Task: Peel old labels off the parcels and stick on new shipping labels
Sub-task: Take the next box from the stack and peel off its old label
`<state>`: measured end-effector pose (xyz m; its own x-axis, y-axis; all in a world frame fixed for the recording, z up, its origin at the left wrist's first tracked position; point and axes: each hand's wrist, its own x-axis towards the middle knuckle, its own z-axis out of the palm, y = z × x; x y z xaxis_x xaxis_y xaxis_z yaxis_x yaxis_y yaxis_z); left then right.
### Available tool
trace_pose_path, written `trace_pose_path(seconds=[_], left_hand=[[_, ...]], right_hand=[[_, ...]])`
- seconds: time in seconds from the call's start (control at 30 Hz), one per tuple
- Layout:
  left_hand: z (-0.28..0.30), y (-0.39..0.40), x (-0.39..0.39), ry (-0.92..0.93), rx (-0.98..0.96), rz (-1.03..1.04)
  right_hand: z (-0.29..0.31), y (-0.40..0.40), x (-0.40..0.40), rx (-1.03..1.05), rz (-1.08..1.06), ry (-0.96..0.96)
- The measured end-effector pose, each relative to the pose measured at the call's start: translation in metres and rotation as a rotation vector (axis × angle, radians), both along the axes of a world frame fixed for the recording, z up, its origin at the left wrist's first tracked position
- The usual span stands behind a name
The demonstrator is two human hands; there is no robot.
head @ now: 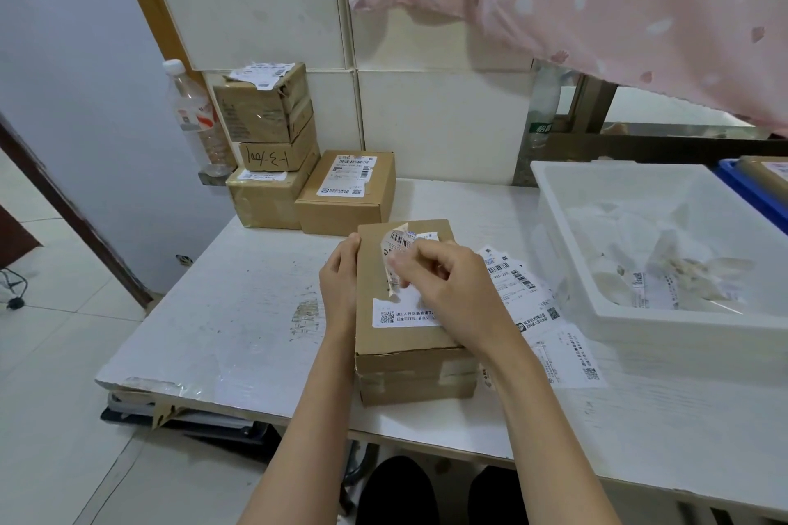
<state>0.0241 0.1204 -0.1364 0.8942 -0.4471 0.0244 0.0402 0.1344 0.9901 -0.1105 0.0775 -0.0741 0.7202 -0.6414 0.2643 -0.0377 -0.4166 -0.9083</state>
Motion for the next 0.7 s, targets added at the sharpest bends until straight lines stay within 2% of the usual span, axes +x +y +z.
trace_pose_path(seconds=[0.07,0.17,0.23,0.43,0.6,0.7], left_hand=[[-0.001,-0.002,0.002,-0.020,0.011,0.004],[-0.003,-0.003,0.004,-0.059,0.020,0.018],[-0.007,-0.004,0.006,-0.096,0.040,0.013],[-0.009,-0.005,0.008,-0.110,0.050,0.013],[-0.008,-0.004,0.007,-0.172,0.102,0.010],[-0.008,-0.004,0.007,-0.131,0.092,0.014]], right_hand=[[-0.001,0.005,0.001,-0.128,0.012,0.017],[-0.002,0.012,0.003,-0.371,0.052,0.151],[-0.001,0.013,0.004,-0.431,0.073,0.226],[0.002,0.014,0.003,-0.239,0.100,0.262],[0.005,0.015,0.003,-0.140,0.089,0.284],[0.005,0.016,0.003,-0.116,0.086,0.270]])
